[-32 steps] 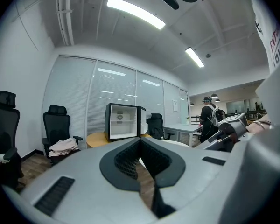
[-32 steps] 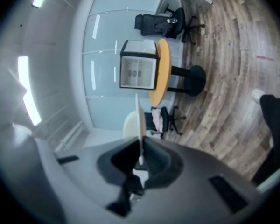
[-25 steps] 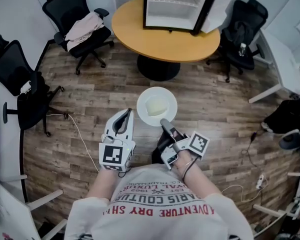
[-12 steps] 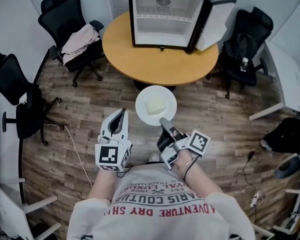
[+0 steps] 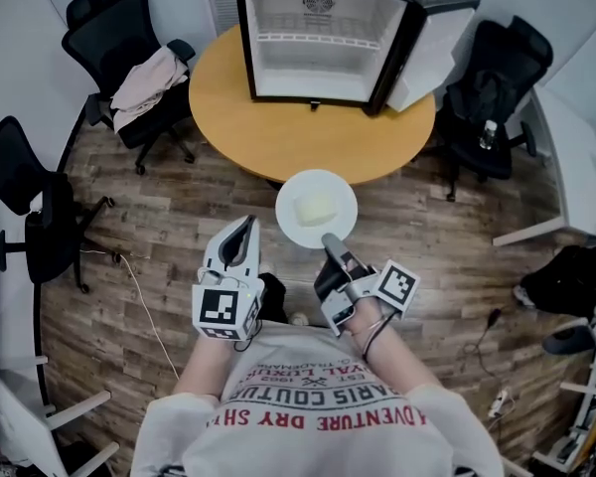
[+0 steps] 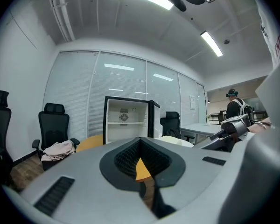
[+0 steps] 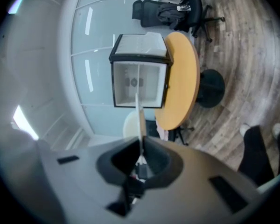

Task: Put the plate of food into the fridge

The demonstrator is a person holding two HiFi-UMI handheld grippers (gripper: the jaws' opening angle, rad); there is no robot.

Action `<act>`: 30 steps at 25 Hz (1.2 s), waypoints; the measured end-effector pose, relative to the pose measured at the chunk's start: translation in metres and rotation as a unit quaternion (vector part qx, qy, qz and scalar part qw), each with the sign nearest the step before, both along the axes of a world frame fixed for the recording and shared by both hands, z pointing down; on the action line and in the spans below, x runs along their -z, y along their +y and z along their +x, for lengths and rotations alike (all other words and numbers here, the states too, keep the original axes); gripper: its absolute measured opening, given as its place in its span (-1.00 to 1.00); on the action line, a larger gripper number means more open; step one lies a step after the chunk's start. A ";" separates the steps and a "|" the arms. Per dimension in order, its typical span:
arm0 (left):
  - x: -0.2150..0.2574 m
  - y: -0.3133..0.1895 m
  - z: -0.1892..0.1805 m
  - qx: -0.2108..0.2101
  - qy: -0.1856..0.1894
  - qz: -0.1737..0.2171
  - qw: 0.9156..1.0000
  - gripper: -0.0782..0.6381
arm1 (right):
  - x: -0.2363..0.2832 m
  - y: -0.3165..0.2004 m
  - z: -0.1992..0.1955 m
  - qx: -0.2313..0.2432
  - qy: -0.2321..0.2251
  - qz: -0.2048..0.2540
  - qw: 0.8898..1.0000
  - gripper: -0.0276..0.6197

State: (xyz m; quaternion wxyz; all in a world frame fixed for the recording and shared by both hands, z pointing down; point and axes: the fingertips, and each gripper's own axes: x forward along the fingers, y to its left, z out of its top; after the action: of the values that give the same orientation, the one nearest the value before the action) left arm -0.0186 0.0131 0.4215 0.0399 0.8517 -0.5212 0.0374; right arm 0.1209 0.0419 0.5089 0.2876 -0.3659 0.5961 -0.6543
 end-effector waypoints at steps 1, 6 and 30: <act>-0.001 -0.010 0.000 -0.001 0.001 0.000 1.000 -0.71 | -0.001 -0.009 0.001 -0.002 -0.001 -0.001 1.000 -0.79; -0.008 -0.072 0.010 -0.024 0.002 -0.003 1.000 -0.71 | -0.004 -0.062 0.007 -0.023 0.000 -0.005 1.000 -0.79; 0.010 -0.346 -0.002 -0.109 -0.002 0.022 0.994 -0.71 | 0.008 -0.325 -0.009 -0.104 -0.001 0.009 0.995 -0.79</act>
State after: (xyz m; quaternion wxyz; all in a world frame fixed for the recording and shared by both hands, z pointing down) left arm -0.0202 -0.3328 0.4117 0.0158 0.9038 -0.4264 0.0316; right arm 0.1124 -0.2836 0.5006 0.3574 -0.4227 0.5606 -0.6159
